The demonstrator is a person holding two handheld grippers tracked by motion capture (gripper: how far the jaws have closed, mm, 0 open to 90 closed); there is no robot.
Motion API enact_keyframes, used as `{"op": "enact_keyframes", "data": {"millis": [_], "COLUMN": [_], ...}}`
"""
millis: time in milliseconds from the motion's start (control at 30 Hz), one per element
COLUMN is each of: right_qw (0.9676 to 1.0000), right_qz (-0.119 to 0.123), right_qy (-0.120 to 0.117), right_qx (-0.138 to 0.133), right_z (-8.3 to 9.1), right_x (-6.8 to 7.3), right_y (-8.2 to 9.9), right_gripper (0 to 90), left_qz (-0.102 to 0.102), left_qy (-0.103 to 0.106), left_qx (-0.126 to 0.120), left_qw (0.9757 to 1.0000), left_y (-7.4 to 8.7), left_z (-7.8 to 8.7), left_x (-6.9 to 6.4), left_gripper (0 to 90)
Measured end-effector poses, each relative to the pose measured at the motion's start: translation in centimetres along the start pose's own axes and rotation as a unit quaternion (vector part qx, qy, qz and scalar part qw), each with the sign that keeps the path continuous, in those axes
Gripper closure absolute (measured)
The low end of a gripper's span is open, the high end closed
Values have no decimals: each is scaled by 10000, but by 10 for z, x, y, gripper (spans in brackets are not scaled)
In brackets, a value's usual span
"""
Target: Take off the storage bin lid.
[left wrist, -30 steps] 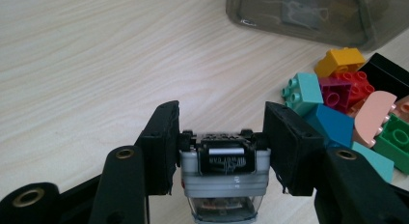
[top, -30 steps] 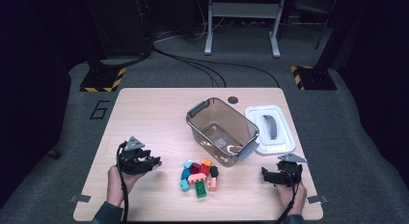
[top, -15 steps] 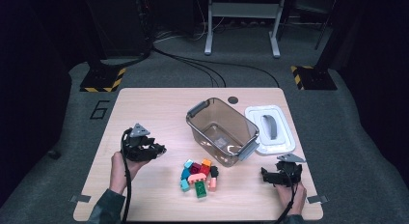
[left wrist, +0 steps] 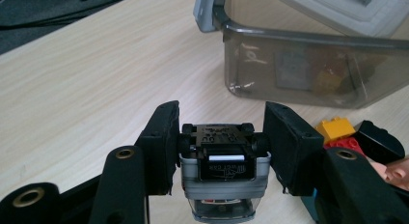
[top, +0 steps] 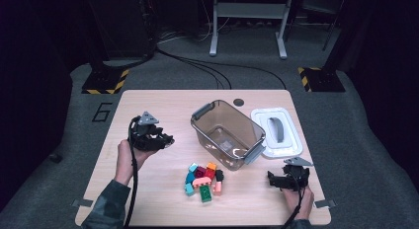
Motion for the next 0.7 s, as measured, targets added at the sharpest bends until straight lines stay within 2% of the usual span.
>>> {"op": "enact_keyframes", "data": {"millis": [167, 700], "right_qw": [10000, 10000], "right_qz": [0, 42], "right_qy": [-1, 3], "right_qx": [1, 18], "right_z": [0, 0], "right_x": [0, 0], "right_y": [0, 0], "right_gripper": [27, 27], "left_qz": [-90, -315], "left_qy": [-30, -68], "left_qx": [-5, -167], "left_qw": [10000, 9993], "left_y": [-11, -64], "left_z": [-1, -5], "left_x": [2, 4], "left_gripper": [486, 486]}}
Point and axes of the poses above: each handheld gripper's, and its own axes: z roughly backward along the jaws, y roughly out of its underside, x roughly to its left, the point moved 1 cm from there along -z, roughly forward along the jaws, and after that the axes turned 1 degree about -x, right-handed, at the moved point
